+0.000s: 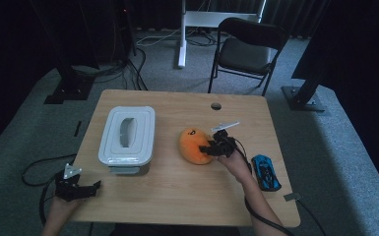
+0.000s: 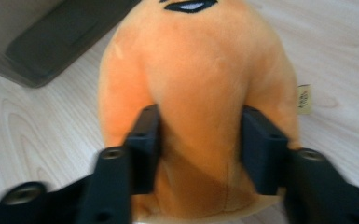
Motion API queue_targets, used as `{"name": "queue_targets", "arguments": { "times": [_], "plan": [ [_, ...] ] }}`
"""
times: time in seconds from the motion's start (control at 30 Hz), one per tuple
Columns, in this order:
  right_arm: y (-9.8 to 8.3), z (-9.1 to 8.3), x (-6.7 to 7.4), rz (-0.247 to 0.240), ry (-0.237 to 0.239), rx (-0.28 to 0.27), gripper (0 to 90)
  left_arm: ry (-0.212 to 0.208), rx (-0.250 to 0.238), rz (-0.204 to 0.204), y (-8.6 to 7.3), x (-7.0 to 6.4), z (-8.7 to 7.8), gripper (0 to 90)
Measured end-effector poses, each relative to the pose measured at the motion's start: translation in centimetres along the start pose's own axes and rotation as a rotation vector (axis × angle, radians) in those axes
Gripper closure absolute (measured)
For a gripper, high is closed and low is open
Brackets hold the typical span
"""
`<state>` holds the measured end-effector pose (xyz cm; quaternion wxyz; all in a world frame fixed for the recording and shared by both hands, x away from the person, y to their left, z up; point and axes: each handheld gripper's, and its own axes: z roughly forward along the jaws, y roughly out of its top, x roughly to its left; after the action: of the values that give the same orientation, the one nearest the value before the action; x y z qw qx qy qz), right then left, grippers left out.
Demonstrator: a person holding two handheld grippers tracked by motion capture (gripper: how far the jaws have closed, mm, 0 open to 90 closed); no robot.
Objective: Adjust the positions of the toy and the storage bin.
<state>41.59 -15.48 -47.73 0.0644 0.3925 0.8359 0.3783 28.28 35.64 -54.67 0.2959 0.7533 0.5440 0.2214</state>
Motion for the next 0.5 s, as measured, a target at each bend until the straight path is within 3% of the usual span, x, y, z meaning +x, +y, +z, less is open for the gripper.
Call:
{"name": "queue_targets", "arguments": {
  "times": [0.2, 0.37, 0.5],
  "plan": [
    [0.0, -0.8, 0.6, 0.002, 0.002, -0.013, 71.3, 0.000, 0.000, 0.000, 0.0, 0.0, 0.0, 0.1],
    [0.2, -1.4, 0.3, 0.024, 0.000, -0.033, 72.7, 0.000, 0.000, 0.000, 0.0, 0.0, 0.0, 0.1],
    [0.2, -2.3, -0.3, 0.040, -0.041, -0.045, 72.6, 0.000, 0.000, 0.000, 0.0, 0.0, 0.0, 0.1]
  ]
}}
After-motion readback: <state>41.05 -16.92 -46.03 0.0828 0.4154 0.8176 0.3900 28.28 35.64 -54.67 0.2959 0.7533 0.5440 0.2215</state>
